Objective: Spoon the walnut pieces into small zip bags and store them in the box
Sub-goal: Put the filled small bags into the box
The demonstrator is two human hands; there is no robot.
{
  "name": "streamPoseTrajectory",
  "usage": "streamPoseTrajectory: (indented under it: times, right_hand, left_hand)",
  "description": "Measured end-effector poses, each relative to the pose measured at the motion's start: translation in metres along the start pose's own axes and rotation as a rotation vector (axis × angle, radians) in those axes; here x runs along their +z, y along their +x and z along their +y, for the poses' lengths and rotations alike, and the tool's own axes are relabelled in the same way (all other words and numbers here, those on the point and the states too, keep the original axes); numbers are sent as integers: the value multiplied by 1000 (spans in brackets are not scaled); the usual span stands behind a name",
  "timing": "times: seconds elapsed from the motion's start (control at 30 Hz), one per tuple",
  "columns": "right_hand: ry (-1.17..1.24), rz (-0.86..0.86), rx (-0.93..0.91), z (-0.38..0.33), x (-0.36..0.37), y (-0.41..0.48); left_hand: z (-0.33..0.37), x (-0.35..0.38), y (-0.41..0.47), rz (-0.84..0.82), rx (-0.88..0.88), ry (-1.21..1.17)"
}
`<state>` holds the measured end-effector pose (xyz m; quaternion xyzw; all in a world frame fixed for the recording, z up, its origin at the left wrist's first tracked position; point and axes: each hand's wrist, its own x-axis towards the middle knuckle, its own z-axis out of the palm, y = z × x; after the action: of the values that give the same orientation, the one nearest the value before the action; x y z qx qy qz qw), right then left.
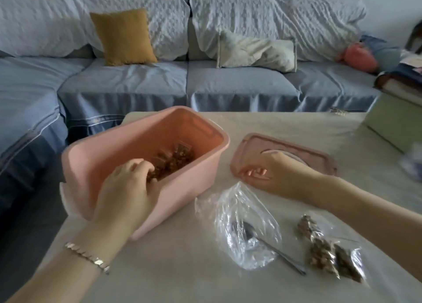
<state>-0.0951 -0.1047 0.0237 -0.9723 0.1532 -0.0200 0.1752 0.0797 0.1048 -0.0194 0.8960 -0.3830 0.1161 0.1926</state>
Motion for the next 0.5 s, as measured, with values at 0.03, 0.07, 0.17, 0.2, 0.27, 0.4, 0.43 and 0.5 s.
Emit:
streamPoseTrajectory:
  times: [0.03, 0.07, 0.17, 0.2, 0.27, 0.4, 0.43, 0.5]
  right_hand:
    - [-21, -40, 63, 18, 0, -21]
    - [-33, -94, 140, 37, 0, -40]
    - [-72, -167, 379, 93, 8, -92]
    - [-83, -161, 442, 109, 12, -107]
    - [-84, -174, 574, 139, 24, -134]
    - [-14, -295, 772, 174, 58, -165]
    - [48, -285, 816, 178, 67, -167]
    - [191, -230, 877, 181, 81, -164]
  left_hand:
    - [22, 4, -5, 2, 84, -54]
    - [44, 9, -9, 1, 167, -91]
    - [99, 37, -24, -89, 359, -152]
    - [114, 46, -29, -175, 387, -170]
    - [137, 64, -42, -347, 363, -166]
    - [167, 91, -67, -502, 385, -106]
    - [172, 95, -71, -524, 378, -115]
    - [181, 104, -74, -565, 367, -125]
